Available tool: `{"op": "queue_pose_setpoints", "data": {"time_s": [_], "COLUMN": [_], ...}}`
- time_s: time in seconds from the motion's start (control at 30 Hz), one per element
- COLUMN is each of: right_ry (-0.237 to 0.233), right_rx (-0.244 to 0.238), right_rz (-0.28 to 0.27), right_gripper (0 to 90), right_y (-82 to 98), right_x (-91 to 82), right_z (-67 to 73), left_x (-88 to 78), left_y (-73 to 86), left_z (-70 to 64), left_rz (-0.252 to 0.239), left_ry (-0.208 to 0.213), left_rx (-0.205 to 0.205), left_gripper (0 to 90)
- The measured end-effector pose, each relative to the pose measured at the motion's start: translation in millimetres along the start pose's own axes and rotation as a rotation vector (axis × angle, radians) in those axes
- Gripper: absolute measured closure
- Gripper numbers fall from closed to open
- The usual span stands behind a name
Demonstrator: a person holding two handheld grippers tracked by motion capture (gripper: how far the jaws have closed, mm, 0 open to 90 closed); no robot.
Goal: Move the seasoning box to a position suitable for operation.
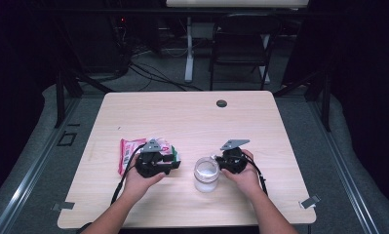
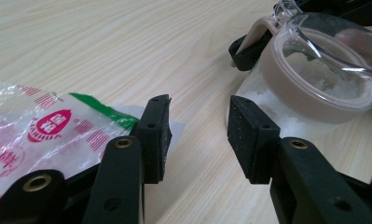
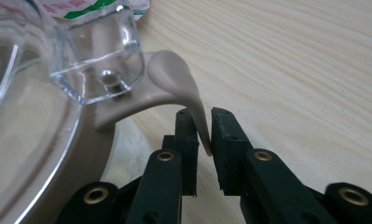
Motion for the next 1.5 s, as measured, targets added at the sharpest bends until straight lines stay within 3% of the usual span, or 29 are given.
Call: {"op": "queue_pose_setpoints", "data": {"time_s": [0.5,0.63,1.0,1.23,1.37,1.5], "right_ry": [0.108,0.138,0.205,0.221,0.174,0.157], "right_rx": [-0.016,-0.029,-0.011,-0.004,0.038,0.03], "right_rz": [0.012,0.019,0.021,0.033,0.007,0.01], "right_gripper": [84.9,85.8,86.4,85.1,82.6,80.0], "right_y": [-14.9,-20.0,-22.1,-12.3,-6.3,-1.8], "right_x": [12.2,17.6,20.3,12.4,5.4,-2.7], "right_z": [-6.8,-8.1,-6.2,5.5,15.2,23.2], "left_x": [-7.1,-9.1,-12.7,-10.8,-10.2,-7.3], "left_y": [17.3,21.6,17.6,2.6,-8.4,-14.8], "left_z": [7.1,7.5,13.9,21.0,24.0,26.5], "left_rz": [0.014,0.021,-0.01,-0.039,-0.063,-0.068], "left_ry": [-0.046,-0.067,-0.083,-0.078,-0.074,-0.078], "left_rx": [-0.025,0.004,-0.024,-0.046,-0.058,-0.061], "left_gripper": [57.2,57.2,54.7,54.6,54.6,55.5]}}
Point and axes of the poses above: each handheld gripper's, and its own axes: x roughly forward along the jaws, y roughly out of its underside, z roughly to its left, the point moved 8 cm from there along x, roughly forward along the jaws, and after that the axes turned 15 degrees about -y, right-handed, at the moved point
